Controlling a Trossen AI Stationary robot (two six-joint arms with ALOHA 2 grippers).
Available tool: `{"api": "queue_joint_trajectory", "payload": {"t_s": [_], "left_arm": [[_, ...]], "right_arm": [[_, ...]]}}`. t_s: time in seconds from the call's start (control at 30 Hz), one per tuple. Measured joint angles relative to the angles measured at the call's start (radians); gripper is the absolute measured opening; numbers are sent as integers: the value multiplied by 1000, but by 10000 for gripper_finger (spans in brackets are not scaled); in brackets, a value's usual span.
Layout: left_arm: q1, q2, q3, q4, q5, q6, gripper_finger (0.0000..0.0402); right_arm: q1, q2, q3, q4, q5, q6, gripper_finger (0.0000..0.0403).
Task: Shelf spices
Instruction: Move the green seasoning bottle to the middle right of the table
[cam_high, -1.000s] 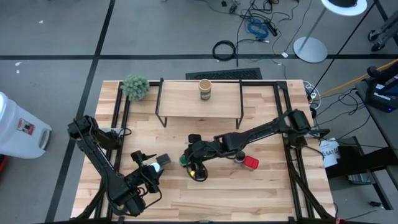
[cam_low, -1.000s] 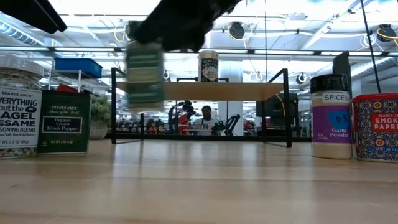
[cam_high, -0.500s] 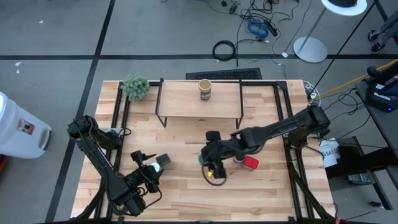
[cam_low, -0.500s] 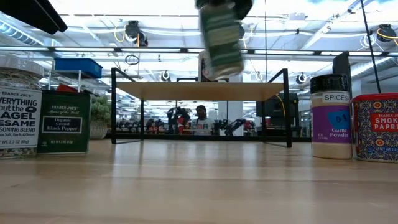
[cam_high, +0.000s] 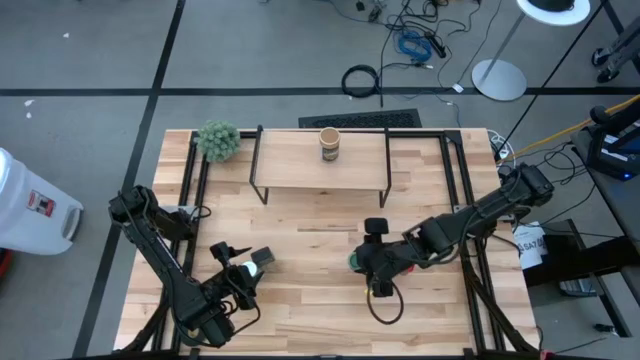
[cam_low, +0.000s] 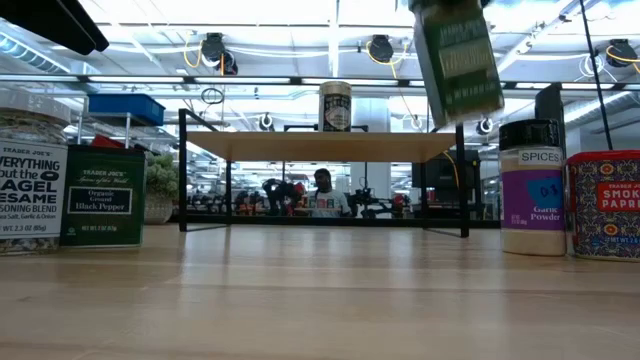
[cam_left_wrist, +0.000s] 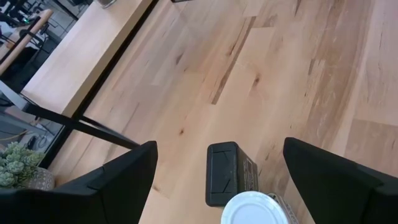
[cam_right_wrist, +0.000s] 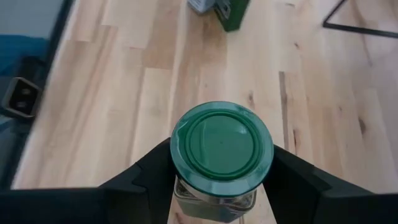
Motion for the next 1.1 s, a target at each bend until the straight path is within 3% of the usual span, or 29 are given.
{"api": "queue_joint_trajectory", "payload": {"t_s": [0.17,0.37,0.73,1.1], "left_arm": [[1,0,0,0,-7,3,357],[7,0,0,0,-8,3,357],[8,0,16,0,-9,6,357],[8,0,16,0,-12,23,357]], "right_arm": [[22,-43,-162,199,52,42,195],[19,-52,-291,277,88,99,196],[25,-53,-308,316,90,121,196],[188,-53,-308,307,88,317,196]]}}
